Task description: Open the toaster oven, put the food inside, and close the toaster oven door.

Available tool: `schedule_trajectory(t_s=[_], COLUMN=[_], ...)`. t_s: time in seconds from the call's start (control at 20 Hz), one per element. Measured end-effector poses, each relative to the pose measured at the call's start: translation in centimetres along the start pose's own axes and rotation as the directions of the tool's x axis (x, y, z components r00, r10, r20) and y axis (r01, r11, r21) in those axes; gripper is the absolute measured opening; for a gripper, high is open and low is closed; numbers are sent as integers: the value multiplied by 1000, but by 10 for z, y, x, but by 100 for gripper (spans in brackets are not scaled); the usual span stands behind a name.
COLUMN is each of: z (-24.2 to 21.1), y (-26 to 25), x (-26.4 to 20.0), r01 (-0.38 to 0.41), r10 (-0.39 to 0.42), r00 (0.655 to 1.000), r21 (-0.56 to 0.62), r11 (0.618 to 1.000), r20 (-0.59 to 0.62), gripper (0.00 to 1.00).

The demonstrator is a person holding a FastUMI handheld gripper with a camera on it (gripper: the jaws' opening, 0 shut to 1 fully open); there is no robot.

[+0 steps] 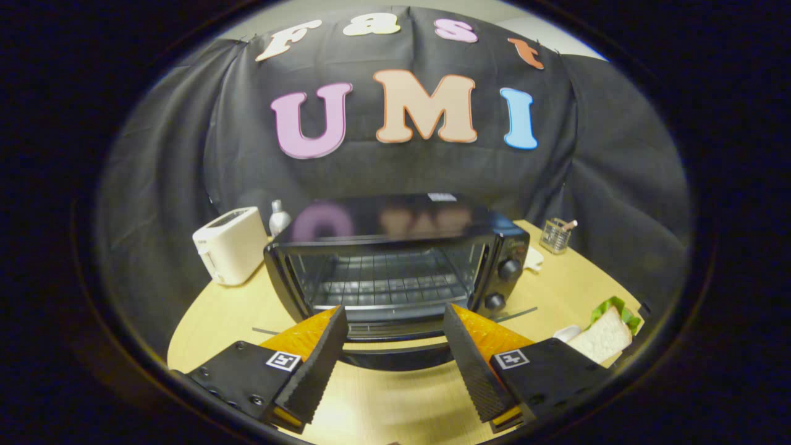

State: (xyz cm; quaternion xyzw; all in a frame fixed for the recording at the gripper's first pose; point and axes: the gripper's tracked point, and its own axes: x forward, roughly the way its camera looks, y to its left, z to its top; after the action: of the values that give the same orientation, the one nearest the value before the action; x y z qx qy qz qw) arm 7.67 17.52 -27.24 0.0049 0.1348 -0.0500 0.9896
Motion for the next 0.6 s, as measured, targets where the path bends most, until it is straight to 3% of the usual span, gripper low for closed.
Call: schedule_trajectory(t_s=[0.15, 0.25, 0.45, 0.6], z=[-52, -74, -110, -107], y=[-13, -13, -17, -24], x=[10, 16, 23, 32], r01=[51, 45, 38, 55], r10=[-56, -46, -29, -42], r00=[984, 975, 957, 967], r21=[-34, -11, 27, 44], r11=[998, 999, 999, 998], r20=[-167, -219, -289, -252], gripper=[92, 91, 91, 90])
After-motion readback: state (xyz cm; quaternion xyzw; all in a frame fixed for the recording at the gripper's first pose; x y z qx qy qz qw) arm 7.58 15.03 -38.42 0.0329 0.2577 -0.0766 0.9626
